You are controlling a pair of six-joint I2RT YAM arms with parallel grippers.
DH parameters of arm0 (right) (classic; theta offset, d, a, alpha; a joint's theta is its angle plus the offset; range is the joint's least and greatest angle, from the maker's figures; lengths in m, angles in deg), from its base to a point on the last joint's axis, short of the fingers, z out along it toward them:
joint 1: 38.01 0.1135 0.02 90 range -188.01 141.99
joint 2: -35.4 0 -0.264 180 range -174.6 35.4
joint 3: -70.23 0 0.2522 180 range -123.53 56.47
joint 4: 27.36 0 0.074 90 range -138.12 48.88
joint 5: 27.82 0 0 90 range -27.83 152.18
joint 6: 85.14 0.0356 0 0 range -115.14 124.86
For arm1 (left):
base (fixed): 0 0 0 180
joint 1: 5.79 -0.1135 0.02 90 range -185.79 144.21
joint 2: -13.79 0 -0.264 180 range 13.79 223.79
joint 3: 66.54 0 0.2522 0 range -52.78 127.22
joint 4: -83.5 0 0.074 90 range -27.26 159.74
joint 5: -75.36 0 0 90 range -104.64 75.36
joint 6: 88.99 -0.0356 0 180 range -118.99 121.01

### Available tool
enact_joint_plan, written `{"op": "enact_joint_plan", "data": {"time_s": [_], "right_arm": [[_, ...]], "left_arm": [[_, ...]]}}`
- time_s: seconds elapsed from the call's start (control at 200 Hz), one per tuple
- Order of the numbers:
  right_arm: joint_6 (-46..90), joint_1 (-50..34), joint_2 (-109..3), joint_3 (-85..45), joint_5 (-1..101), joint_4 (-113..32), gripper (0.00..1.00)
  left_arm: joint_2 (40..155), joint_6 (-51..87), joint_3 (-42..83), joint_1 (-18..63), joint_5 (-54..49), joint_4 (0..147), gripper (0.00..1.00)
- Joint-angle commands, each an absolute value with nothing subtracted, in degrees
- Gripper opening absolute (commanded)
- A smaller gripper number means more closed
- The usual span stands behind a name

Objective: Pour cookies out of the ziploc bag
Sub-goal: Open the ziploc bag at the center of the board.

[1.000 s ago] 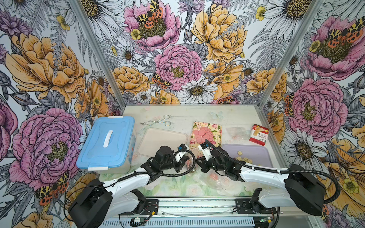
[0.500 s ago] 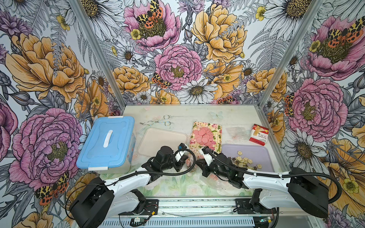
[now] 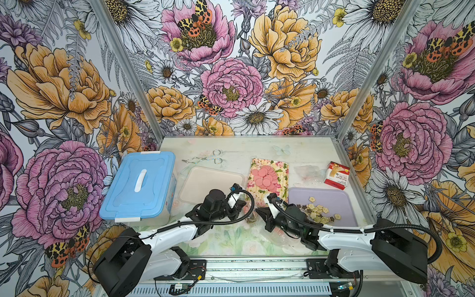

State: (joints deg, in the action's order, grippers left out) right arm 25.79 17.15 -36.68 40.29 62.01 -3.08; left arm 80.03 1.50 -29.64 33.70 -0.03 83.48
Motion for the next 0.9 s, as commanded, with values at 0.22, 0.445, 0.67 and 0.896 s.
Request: {"op": "enact_joint_plan", "data": {"time_s": [0.22, 0.445, 0.67, 0.896], "right_arm": [[27.3, 17.3, -42.2, 39.8, 65.2, 2.9, 0.0], [30.6, 17.2, -50.2, 41.6, 66.4, 13.7, 0.0], [31.1, 17.3, -47.8, 42.2, 68.9, 11.2, 0.0], [27.4, 17.4, -43.0, 42.4, 64.6, 7.0, 0.0]], "left_arm": [[78.3, 5.2, -30.4, 28.4, -7.2, 84.1, 0.0], [81.9, 5.7, -28.6, 28.2, -6.9, 84.1, 0.0], [81.9, 5.7, -28.7, 28.0, -6.9, 84.2, 0.0], [83.0, 4.8, -28.2, 28.1, -2.3, 85.2, 0.0]]}}
